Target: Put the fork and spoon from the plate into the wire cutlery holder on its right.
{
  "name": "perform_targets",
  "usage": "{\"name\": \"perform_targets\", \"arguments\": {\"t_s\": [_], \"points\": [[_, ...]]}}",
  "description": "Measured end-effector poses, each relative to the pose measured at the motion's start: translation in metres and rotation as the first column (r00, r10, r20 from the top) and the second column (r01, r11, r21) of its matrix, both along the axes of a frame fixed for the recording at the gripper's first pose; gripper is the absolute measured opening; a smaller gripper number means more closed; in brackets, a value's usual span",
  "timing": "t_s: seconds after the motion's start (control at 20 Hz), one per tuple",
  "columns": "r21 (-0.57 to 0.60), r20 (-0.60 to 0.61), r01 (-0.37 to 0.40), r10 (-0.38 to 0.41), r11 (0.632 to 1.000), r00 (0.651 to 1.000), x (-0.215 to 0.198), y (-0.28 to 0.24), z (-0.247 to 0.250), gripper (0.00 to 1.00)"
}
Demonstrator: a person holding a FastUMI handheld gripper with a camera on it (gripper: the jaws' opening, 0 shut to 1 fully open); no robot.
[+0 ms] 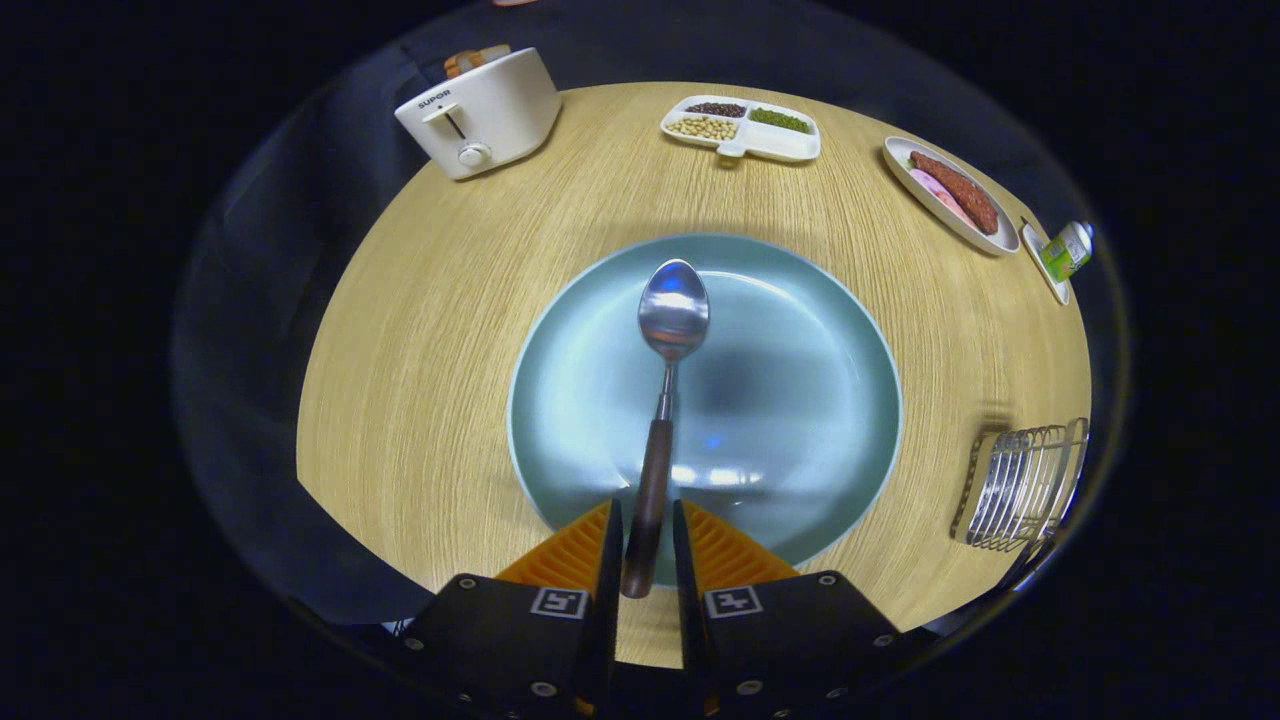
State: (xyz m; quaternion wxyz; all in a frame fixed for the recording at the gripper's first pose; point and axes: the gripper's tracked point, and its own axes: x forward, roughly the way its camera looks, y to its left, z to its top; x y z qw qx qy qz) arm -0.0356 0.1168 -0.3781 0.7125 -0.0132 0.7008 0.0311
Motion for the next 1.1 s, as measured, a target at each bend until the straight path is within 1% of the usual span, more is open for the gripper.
{"name": "perform_targets", "arguments": {"t_s": [0.1,0.15,0.2,0.3,0.5,0.65,0.9,1.1], "points": [[0.003,0.010,0.018,-0.018,1.000,1.000,0.002,-0.003,-0.001,0.16],[0.008,0.026,0.013,-0.014,1.000,1.000,0.004,-0.005,0.003,0.14],[0.012,0.033,0.015,-0.016,1.000,0.999,0.005,-0.007,0.006,0.10],[0.012,0.050,0.014,-0.014,1.000,0.999,0.006,-0.014,0.016,0.08],[0.023,0.094,0.026,-0.028,0.999,0.995,0.003,-0.036,0.048,0.07],[0.020,0.146,0.043,-0.046,0.999,0.988,-0.002,-0.064,0.083,0.07],[-0.022,0.219,0.108,-0.100,0.994,0.971,-0.020,-0.126,0.140,0.07],[-0.039,0.231,0.179,-0.165,0.983,0.959,-0.043,-0.173,0.165,0.07]]}}
